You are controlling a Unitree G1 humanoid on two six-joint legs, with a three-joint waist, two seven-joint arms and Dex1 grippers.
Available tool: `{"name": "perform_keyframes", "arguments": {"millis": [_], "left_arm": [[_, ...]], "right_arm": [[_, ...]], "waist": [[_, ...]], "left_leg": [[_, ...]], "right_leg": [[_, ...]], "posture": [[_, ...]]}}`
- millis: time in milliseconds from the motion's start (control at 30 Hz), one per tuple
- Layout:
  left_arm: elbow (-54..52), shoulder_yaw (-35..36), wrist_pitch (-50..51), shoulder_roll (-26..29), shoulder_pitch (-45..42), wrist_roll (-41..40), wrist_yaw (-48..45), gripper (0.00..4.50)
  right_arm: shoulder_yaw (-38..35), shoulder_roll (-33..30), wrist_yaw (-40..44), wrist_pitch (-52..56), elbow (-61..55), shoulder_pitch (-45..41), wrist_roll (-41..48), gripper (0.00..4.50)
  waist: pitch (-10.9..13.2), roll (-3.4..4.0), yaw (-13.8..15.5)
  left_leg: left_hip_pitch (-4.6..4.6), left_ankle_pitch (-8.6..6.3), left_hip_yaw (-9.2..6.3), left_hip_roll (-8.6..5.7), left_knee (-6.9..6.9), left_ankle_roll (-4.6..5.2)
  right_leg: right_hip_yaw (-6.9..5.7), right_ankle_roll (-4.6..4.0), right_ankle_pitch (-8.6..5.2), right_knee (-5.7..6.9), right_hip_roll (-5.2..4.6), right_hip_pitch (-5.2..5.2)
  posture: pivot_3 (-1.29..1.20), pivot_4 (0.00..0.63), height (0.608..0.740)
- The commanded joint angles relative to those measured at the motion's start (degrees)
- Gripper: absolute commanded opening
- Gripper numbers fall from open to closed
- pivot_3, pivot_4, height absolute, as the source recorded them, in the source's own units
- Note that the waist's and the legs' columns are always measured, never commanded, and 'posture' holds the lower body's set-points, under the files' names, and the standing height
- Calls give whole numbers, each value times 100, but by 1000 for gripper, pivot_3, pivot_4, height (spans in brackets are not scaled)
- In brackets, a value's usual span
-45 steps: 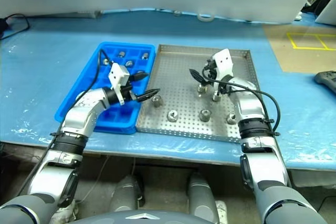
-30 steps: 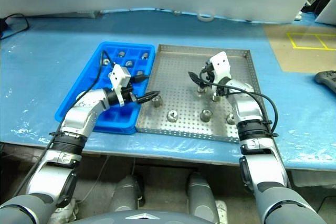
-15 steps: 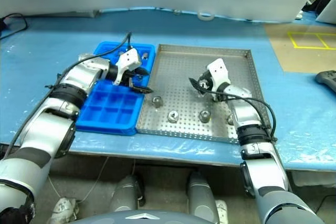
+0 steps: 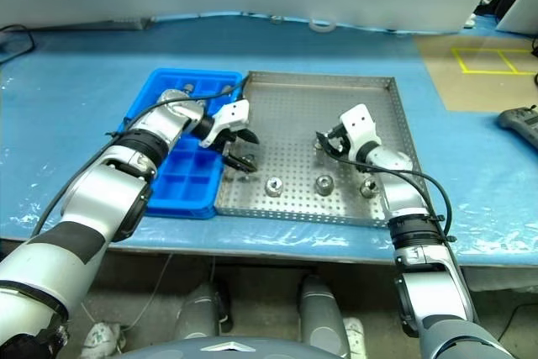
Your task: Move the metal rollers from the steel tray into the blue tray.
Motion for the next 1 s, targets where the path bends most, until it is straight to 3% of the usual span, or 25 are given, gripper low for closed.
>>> {"name": "perform_keyframes", "arguments": {"millis": [33, 233, 333, 400, 633, 767, 1000], "left_arm": [[151, -353, -245, 81, -85, 521, -181, 3604], [256, -574, -607, 93, -137, 941, -260, 1642], [242, -258, -640, 54, -173, 700, -217, 1642], [187, 225, -645, 10, -178, 316, 289, 1642], [-550, 2019, -563, 95, 264, -1311, 790, 1642], [-1556, 2879, -597, -124, 844, -1975, 2253, 1642], [-3912, 3520, -739, -365, 2468, -1807, 5214, 1642]], "right_arm": [[-240, -83, -120, -55, -307, 1, 99, 4500], [-243, -82, -137, -56, -342, 41, 63, 4500], [-235, -78, -146, -40, -398, 79, 65, 4500], [-227, -77, -157, -30, -432, 110, 60, 4500], [-169, 7, -110, -43, -367, 133, 88, 4500], [-30, 105, 6, -140, -141, -60, 35, 4500], [203, 262, 249, -406, 550, -507, -44, 4500]], "waist": [[-1, -1, -42], [-1, -1, -186], [-1, -1, -236], [0, -1, -251], [0, -1, -257], [0, -1, -251], [2, -5, -232]], "left_leg": [[4, 0, 0, 0, 0, 0], [36, -5, 0, -1, -2, 4], [37, -5, -1, -3, -2, 5], [35, -7, 0, -7, -2, 9], [11, -17, 0, -4, -2, 45], [10, -30, 9, 0, -1, 55], [-2, -32, 13, 11, 12, 58]], "right_leg": [[-1, 0, 0, -2, 0, 5], [-2, 0, 0, -20, 0, 43], [-4, 0, 0, -24, -3, 48], [-3, 0, 0, -28, -6, 48], [-12, -4, 2, -61, -6, 44], [-14, -4, 2, -73, -6, 43], [-19, -4, 2, -68, -4, 37]], "posture": [[-622, 150, 740], [-635, 150, 740], [-645, 150, 740], [-648, 150, 740], [-587, 150, 740], [-538, 150, 740], [-448, 150, 740]]}}
